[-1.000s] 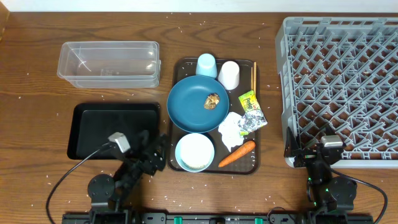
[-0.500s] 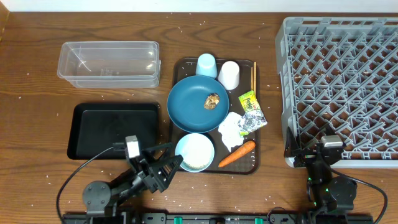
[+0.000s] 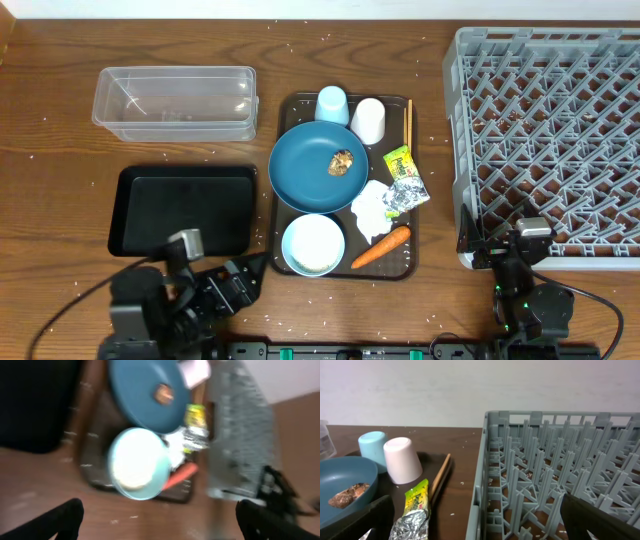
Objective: Sort waste into correct bins and load items into the dishwasher rack
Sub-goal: 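Reach the left gripper toward the light-blue rice bowl on the tray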
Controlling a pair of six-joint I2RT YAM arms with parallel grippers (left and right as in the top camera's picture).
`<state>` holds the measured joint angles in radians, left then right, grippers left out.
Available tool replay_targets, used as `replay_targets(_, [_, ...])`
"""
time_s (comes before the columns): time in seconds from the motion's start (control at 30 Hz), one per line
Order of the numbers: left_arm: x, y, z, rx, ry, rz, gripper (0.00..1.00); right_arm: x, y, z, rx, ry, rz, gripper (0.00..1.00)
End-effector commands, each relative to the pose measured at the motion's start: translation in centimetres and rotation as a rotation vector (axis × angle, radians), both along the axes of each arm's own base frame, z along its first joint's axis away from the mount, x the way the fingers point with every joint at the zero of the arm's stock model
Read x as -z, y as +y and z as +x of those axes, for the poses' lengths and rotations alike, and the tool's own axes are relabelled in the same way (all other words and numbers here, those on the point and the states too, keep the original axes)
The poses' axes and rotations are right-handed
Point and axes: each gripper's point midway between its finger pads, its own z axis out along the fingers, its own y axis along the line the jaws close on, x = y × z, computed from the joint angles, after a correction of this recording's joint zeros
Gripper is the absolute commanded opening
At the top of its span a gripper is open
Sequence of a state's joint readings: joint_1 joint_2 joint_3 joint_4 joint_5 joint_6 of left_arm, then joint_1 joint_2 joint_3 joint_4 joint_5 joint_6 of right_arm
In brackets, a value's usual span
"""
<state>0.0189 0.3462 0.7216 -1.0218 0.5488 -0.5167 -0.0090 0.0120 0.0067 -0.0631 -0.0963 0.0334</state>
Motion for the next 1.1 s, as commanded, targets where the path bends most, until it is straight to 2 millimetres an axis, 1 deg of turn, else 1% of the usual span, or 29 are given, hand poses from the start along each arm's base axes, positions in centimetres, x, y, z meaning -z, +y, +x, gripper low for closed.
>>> replay_targets(0.0, [-2.8, 2.1, 1.1, -0.027, -0.058, 0.168, 0.98, 0.0, -0.3, 0.0, 0.015, 0.0, 0.002, 0.99])
replay_targets(0.1, [-4.5, 1.2, 1.4, 0.032, -0.078, 0.149, 0.98, 0.0, -0.3, 0.0, 0.015, 0.0, 0.002, 0.99])
replay_targets(0.27, [-5.0, 0.8, 2.1, 0.074, -0.107, 0.167, 0.98, 0.0, -0.3, 0.0, 0.015, 0.001, 0.003, 0.99])
replay_targets(0.33, [-5.0, 0.8, 2.6, 0.092, -0.117, 0.196, 0.98, 0.0, -0.3, 0.0, 0.015, 0.0, 0.002, 0.99])
replay_targets(0.37, [-4.9, 1.2, 2.9, 0.081, -0.106, 0.218, 0.98, 0.0, -0.3, 0.0, 0.015, 0.001, 0.003, 0.99])
replay_targets(0.43, [-4.5, 2.1, 3.6, 0.046, -0.074, 0.265, 0.98, 0.0, -0.3, 0.0, 0.015, 0.001, 0.003, 0.99])
replay_targets(0.53, [-3.8, 3.5, 4.9, -0.015, 0.019, 0.33, 0.98, 0.0, -0.3, 0.0, 0.015, 0.001, 0.003, 0.99])
replay_targets(0.63, [-3.0, 3.3, 6.1, -0.001, 0.113, 0.332, 0.98, 0.0, -0.3, 0.0, 0.015, 0.0, 0.002, 0.99])
replay_targets(0.77, [-0.7, 1.4, 6.2, 0.086, 0.284, 0.334, 0.98, 0.0, -0.3, 0.0, 0.015, 0.0, 0.002, 0.99])
replay_targets(0.87, [0.9, -1.2, 5.8, 0.172, 0.367, 0.338, 0.98, 0.0, -0.3, 0.0, 0.015, 0.0, 0.002, 0.99])
replay_targets(0.93, [1.5, -3.3, 5.3, 0.218, 0.391, 0.354, 0.98, 0.0, -0.3, 0.0, 0.015, 0.001, 0.003, 0.99])
replay_targets(1.07, [2.2, -6.1, 5.0, 0.2, 0.373, 0.432, 0.98, 0.0, -0.3, 0.0, 0.015, 0.0, 0.002, 0.99])
